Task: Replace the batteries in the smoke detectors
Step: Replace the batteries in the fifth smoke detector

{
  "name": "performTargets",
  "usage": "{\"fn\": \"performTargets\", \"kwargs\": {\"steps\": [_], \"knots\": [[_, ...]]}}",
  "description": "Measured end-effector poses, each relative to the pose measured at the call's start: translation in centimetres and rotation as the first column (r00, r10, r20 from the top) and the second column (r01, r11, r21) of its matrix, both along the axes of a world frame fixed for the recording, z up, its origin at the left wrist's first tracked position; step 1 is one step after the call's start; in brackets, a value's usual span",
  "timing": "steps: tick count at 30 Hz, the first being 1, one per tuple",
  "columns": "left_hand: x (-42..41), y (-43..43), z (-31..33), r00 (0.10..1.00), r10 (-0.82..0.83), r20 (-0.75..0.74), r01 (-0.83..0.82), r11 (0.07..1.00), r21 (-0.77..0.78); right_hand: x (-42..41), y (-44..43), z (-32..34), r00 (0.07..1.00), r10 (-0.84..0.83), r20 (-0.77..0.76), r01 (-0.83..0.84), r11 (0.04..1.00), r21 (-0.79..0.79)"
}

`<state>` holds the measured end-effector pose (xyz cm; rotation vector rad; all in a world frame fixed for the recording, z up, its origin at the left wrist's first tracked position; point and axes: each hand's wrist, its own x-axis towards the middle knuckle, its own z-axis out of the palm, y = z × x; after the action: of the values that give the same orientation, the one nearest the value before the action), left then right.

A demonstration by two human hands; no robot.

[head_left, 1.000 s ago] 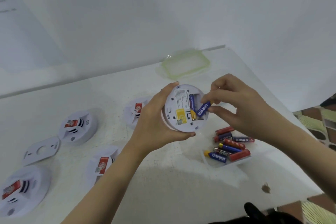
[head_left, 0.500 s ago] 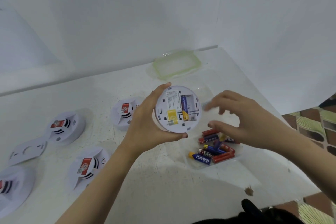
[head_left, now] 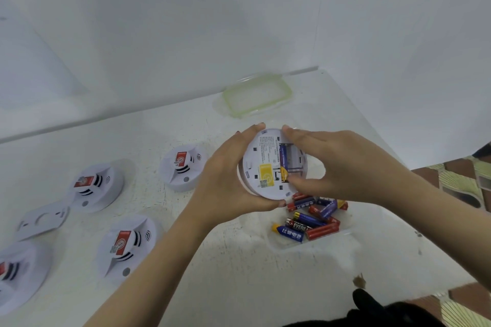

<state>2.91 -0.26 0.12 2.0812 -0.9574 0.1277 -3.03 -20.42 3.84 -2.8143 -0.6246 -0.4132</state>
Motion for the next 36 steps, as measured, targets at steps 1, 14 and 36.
{"fn": "performTargets", "kwargs": {"steps": [1,14,36], "knots": [[-0.1,-0.2,0.0,1.000,0.005,0.007,-0.005,1.000,0.002,0.0,-0.1,-0.1,1.000,0.012,0.023,-0.011,1.000,-0.022],[-0.1,-1.2,-0.4,0.992,0.001,-0.124,-0.020,0.989,-0.148,-0.1,-1.1,-1.7,0.998,0.061,-0.009,-0.061,0.998,0.001],[1.7,0.6,-0.7,0.993,0.076,-0.091,-0.088,0.986,-0.142,-1.5,-1.1,-3.4,0.991,0.036,0.126,-0.078,0.935,0.345]]}}
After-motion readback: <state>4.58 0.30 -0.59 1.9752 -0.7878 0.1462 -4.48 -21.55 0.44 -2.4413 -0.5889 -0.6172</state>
